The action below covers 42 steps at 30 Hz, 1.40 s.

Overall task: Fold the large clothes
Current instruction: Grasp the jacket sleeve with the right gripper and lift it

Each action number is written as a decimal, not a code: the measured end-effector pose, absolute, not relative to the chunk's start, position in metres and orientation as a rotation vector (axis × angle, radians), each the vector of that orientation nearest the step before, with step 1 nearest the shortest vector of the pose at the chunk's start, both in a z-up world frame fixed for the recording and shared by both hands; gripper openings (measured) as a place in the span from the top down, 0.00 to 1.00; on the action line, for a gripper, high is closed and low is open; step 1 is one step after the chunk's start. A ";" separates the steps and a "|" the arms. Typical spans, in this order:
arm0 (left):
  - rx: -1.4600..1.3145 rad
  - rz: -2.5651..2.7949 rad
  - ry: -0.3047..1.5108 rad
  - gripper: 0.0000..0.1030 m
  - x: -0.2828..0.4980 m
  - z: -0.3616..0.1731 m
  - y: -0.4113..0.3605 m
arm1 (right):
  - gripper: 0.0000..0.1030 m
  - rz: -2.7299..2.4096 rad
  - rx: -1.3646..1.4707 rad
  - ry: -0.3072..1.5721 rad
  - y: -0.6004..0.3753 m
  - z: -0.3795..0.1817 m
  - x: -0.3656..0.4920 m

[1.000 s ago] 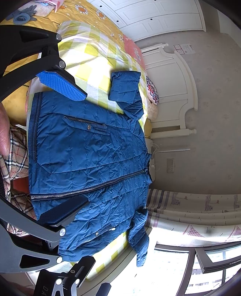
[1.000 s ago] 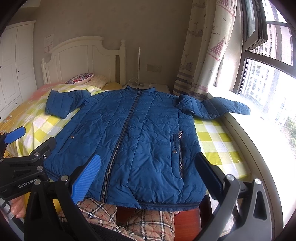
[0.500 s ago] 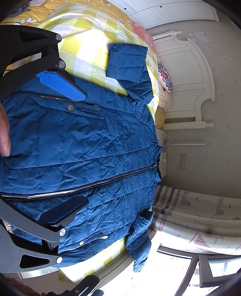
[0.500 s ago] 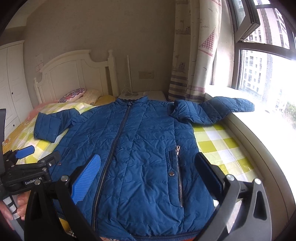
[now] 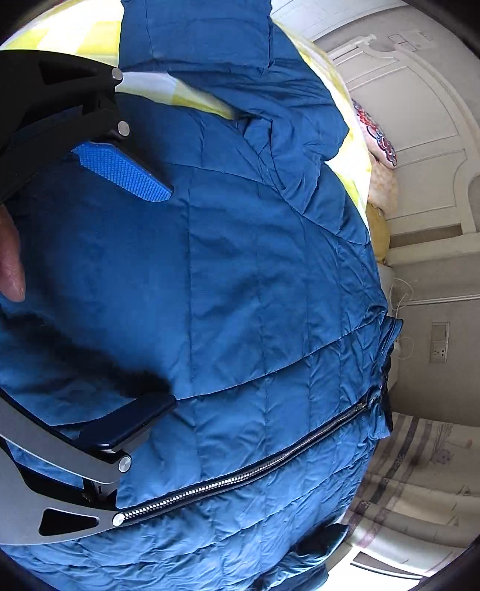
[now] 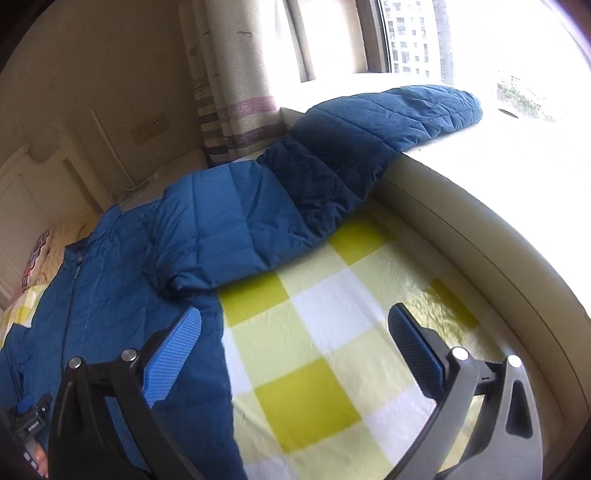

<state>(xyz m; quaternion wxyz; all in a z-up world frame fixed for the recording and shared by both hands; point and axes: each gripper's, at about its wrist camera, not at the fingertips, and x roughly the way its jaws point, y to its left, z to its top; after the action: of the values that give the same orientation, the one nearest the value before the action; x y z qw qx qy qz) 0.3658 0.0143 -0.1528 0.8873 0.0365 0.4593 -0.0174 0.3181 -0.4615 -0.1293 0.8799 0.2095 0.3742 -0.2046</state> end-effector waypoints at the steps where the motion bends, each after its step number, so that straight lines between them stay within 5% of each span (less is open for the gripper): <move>1: 0.069 -0.045 0.954 0.04 0.366 -0.154 0.016 | 0.02 -0.445 0.452 0.786 -0.474 -0.133 0.330; 7: 0.064 -0.063 0.933 0.04 0.362 -0.156 0.017 | 0.03 -0.494 0.518 0.808 -0.520 -0.151 0.383; 9: 0.068 -0.061 0.934 0.04 0.363 -0.156 0.016 | 0.15 -0.516 0.525 0.805 -0.528 -0.153 0.390; 11: 0.079 -0.053 0.930 0.04 0.363 -0.156 0.015 | 0.77 -0.525 0.543 0.790 -0.531 -0.149 0.394; 13: 0.066 -0.059 0.931 0.04 0.363 -0.156 0.017 | 0.91 -0.524 0.501 0.731 -0.517 -0.131 0.398; 20: 0.068 -0.058 0.930 0.04 0.363 -0.155 0.016 | 0.94 -0.179 0.019 0.577 -0.329 -0.057 0.427; 25: 0.067 -0.058 0.929 0.04 0.363 -0.155 0.016 | 0.93 0.119 -0.220 0.710 -0.187 -0.101 0.434; 27: 0.067 -0.058 0.929 0.04 0.363 -0.155 0.016 | 0.78 0.160 -0.266 0.848 -0.160 -0.137 0.439; 32: 0.065 -0.059 0.929 0.04 0.363 -0.155 0.016 | 0.37 0.170 -0.062 0.932 -0.183 -0.146 0.428; 42: 0.068 -0.057 0.926 0.04 0.363 -0.155 0.016 | 0.34 -0.069 0.544 0.744 -0.359 -0.129 0.354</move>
<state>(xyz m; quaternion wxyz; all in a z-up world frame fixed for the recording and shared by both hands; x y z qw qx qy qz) 0.3628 0.0160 -0.1553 0.8937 0.0329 0.4467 -0.0274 0.3539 -0.3592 -0.1295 0.8950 0.2626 0.3591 -0.0333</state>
